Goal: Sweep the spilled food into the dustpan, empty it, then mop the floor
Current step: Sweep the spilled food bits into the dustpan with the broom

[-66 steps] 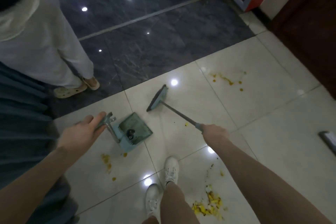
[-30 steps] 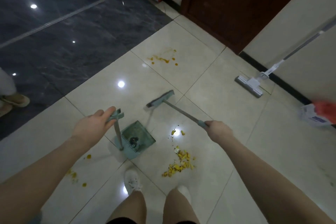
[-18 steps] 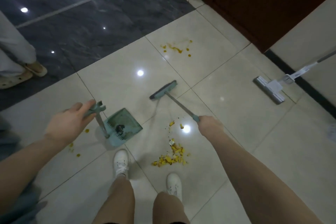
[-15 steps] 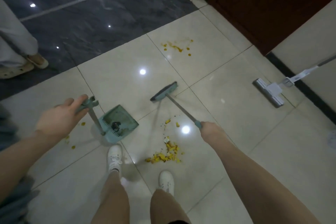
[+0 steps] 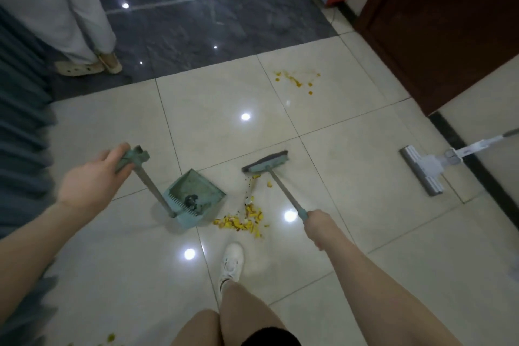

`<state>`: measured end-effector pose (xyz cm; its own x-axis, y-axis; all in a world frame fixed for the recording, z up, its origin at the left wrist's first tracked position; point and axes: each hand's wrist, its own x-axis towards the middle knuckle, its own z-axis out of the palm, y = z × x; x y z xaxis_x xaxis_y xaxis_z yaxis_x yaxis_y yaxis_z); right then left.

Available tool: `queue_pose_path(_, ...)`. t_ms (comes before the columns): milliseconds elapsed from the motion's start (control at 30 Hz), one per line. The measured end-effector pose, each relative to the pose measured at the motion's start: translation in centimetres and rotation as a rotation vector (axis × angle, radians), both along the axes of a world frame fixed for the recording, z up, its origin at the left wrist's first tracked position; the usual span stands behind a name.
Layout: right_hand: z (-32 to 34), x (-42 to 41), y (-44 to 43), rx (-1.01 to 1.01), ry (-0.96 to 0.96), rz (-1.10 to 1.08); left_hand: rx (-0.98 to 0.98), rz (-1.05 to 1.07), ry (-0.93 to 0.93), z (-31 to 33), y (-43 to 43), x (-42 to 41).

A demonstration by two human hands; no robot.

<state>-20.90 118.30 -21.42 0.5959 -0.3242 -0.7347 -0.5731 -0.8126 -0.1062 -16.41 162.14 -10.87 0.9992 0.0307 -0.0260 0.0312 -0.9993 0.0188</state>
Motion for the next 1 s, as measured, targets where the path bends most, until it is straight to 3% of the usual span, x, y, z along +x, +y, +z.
queue_pose_path(300,0.3,-13.2,-5.5,-0.054,0.018,0.194,-0.008,0.024,-0.086,-1.4,-5.9,-17.5)
queue_pose_path(500,3.2,-19.9,-12.4,-0.096,0.066,0.311,-0.054,0.149,-0.064,-0.9,-9.9,-26.8)
queue_pose_path(767,10.5,-14.0,-19.6,-0.148,-0.058,0.620,-0.061,0.324,0.052,-1.0,-15.7,-33.6)
queue_pose_path(1000,7.8,-7.9,-16.1,0.022,-0.152,0.806,-0.109,0.531,0.120,-1.5,-22.8,-36.7)
